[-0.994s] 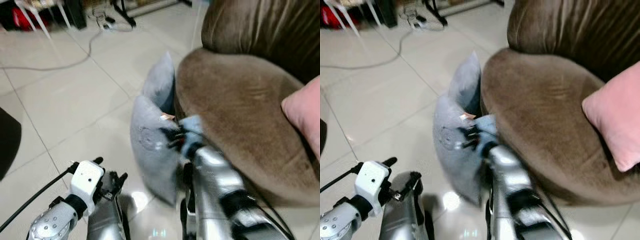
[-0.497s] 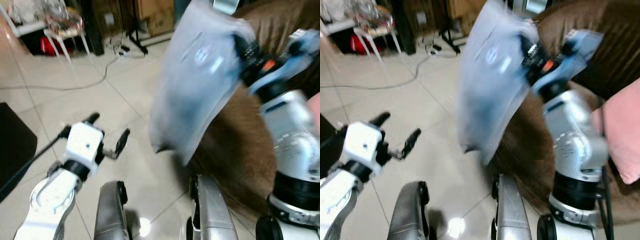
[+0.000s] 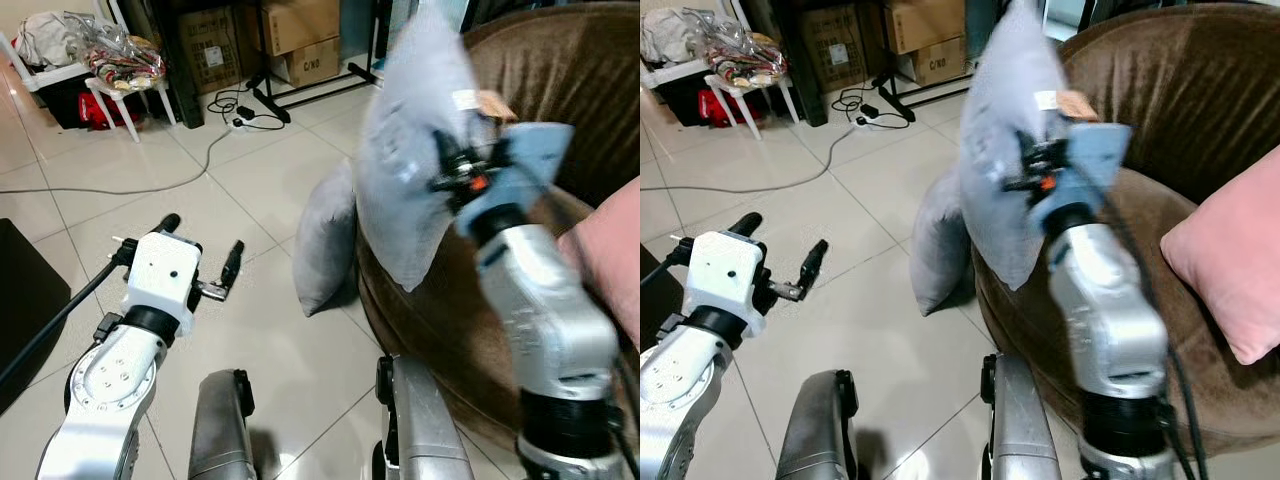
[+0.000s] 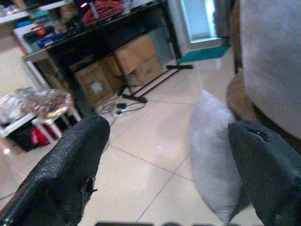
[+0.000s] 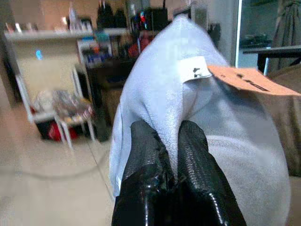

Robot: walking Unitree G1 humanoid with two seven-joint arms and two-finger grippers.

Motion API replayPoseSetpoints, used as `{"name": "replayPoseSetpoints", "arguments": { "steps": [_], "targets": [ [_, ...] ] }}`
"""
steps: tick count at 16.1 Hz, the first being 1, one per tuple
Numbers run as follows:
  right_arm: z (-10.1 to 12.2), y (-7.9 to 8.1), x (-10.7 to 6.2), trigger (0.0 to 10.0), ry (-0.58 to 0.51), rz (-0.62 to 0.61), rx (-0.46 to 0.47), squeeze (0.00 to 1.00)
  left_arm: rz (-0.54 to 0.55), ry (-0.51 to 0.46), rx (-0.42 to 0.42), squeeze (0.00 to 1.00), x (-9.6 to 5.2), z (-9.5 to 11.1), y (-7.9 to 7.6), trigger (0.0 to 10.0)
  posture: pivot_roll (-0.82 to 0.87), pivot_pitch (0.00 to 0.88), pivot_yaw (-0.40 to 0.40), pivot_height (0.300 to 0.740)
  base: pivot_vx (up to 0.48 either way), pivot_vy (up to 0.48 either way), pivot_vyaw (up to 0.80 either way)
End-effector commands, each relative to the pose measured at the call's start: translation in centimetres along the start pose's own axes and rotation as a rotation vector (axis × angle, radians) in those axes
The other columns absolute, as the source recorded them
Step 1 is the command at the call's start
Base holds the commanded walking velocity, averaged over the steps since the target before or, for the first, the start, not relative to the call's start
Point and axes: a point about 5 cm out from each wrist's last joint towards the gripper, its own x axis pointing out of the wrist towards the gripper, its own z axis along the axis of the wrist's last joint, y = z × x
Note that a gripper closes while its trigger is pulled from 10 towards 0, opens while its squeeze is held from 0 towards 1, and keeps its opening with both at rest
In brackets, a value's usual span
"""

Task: Move the pillow to the sofa from floor

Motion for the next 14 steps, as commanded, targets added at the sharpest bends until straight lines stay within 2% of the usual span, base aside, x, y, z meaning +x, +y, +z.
{"name": "replayPoseSetpoints", "arguments": {
  "steps": [1, 4, 6, 9, 10, 14],
  "targets": [
    [-1.4, -0.1, 0.3, 10.0, 0.063, -0.047, -0.041, 0.00, 0.028, 0.008, 0.008, 0.26, 0.2, -0.1, 0.5, 10.0, -0.05, 0.023, 0.030, 0.560, 0.000, 0.000, 0.00],
    [-1.6, -0.3, 0.3, 10.0, 0.073, -0.084, 0.002, 0.00, 0.032, 0.009, 0.001, 0.26, 0.1, -0.2, 0.5, 10.0, -0.05, 0.028, 0.024, 0.590, 0.000, 0.000, 0.00],
    [-1.6, -0.3, 0.3, 10.0, 0.065, -0.084, 0.111, 0.00, 0.047, 0.003, -0.020, 0.25, 0.2, 0.0, 0.6, 10.0, -0.04, 0.029, 0.018, 0.615, 0.000, 0.000, 0.00],
    [-1.9, 0.1, -0.1, 10.0, 0.076, -0.060, 0.155, 0.00, 0.039, -0.005, -0.011, 0.25, 0.2, 0.2, 0.5, 10.0, -0.03, 0.034, 0.008, 0.640, 0.000, 0.000, 0.00],
    [-2.3, 0.3, -0.3, 10.0, 0.093, -0.053, 0.162, 0.00, 0.046, -0.009, -0.032, 0.25, 0.2, 0.4, 0.7, 10.0, -0.02, 0.038, 0.004, 0.655, 0.000, 0.000, 0.00],
    [-2.5, 0.4, -0.8, 10.0, 0.099, -0.059, 0.195, 0.00, 0.052, -0.013, -0.007, 0.25, 0.4, 0.4, 1.0, 10.0, -0.03, 0.033, 0.026, 0.695, 0.000, 0.000, 0.00]
  ]
}}
